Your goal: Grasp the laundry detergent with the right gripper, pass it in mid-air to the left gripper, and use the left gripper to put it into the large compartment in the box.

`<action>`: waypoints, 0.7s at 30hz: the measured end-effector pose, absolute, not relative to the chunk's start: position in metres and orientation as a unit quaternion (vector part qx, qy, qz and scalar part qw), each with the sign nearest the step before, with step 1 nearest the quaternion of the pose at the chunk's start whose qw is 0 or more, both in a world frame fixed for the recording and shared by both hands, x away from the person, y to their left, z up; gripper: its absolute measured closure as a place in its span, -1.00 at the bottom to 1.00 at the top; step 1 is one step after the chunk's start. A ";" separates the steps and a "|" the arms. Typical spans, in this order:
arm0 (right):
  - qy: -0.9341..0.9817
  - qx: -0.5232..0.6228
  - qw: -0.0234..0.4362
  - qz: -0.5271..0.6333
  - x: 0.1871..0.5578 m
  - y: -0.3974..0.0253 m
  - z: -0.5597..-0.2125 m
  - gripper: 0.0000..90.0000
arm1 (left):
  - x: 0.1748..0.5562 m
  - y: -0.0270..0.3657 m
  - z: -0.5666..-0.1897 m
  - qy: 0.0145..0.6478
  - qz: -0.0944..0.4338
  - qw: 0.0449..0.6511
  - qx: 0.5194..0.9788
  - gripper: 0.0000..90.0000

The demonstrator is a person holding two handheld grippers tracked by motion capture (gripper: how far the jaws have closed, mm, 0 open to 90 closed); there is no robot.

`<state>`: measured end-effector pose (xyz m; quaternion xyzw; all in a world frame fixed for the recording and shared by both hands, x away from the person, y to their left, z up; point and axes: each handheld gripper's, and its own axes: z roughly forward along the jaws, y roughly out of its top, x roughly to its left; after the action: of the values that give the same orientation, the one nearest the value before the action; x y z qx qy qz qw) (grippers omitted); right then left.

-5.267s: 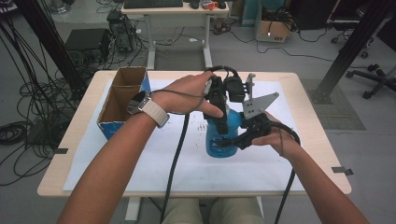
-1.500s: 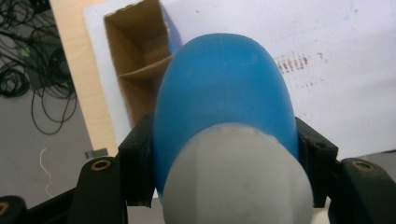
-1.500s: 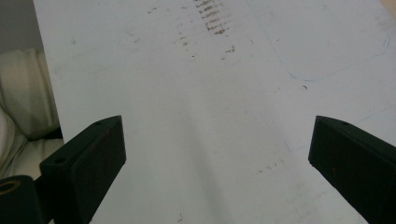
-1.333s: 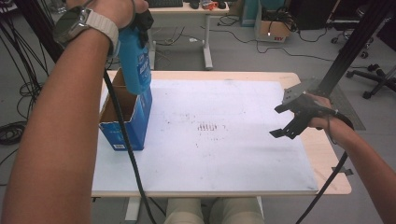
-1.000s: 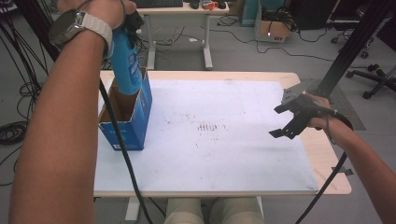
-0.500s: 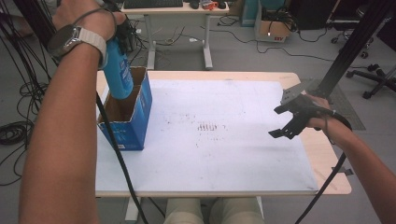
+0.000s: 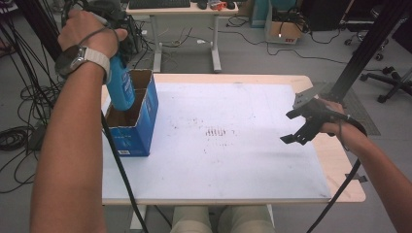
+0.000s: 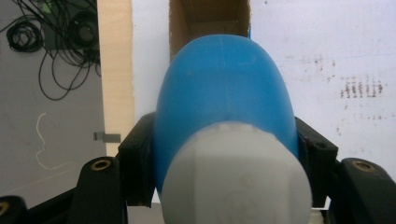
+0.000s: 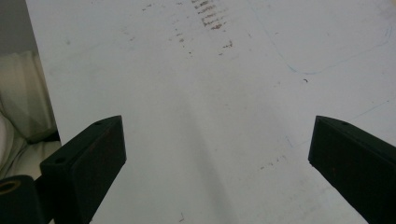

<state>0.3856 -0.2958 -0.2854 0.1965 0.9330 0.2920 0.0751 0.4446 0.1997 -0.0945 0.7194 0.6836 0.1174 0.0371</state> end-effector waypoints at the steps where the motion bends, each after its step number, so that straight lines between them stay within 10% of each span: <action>1: 0.933 0.199 0.073 0.291 0.385 -0.296 -0.285 -0.91 | 0.445 0.200 -0.097 0.685 0.117 0.038 0.718 -0.17; 21: 0.933 0.207 0.073 0.286 0.387 -0.298 -0.285 -0.91 | 0.450 0.213 -0.155 0.672 0.101 0.037 0.732 -0.17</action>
<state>0.3866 -0.2983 -0.2852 0.2069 0.9329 0.2858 0.0725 0.4498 0.2126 -0.1546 0.7325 0.6723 0.1008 0.0368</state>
